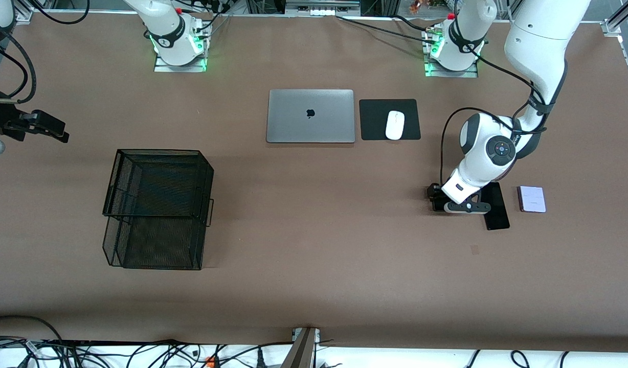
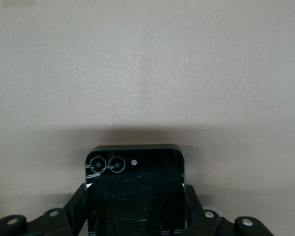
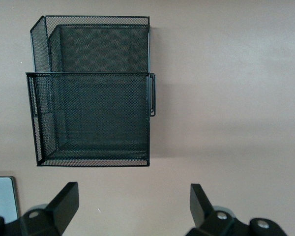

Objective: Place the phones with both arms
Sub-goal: 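Lower the left gripper onto the small black flip phone and grasp it, then lift the flip phone with the left gripper toward the laptop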

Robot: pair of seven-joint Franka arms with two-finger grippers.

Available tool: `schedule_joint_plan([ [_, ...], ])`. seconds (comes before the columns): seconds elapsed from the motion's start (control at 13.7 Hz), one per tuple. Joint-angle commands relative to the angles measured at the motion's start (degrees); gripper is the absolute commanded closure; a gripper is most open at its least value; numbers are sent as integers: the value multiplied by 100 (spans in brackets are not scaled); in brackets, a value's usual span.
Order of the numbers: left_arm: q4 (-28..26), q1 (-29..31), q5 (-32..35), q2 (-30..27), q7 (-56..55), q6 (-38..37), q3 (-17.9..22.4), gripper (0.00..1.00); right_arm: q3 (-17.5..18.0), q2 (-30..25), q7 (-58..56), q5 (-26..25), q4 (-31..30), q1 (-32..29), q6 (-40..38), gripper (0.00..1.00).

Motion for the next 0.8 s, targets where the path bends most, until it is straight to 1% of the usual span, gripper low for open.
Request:
schedule_joint_plan([
  [0.0, 416, -73, -54, -261, 19, -790, -6, 76, 37, -69, 53, 27, -7, -18, 1, 0],
  [0.15, 1197, -73, -54, -297, 36, -2001, -41, 76, 37, -60, 53, 27, -7, -18, 10, 0],
  [0.29, 1962, -257, -63, -271, 19, -3066, -94, 76, 37, -60, 53, 27, -7, -18, 27, 0],
  [0.36, 2192, -415, -71, -262, -25, -3323, -102, 75, 37, -60, 53, 27, -7, -18, 27, 0],
  [0.44, 2368, -677, -63, -271, 10, -3421, -120, 75, 37, -60, 53, 27, -7, -18, 27, 0],
  [0.51, 2527, -1063, -63, -253, -33, -3422, -120, 75, 37, -60, 53, 27, -7, -18, 27, 0],
  [0.58, 2833, -1502, -89, -70, -103, -3414, -111, 73, 37, -60, 53, 27, -7, -18, 27, 0],
  [0.73, 3579, -2004, -124, 552, -550, -3405, -111, 72, 29, -60, 45, 27, -7, -18, 27, 0],
])
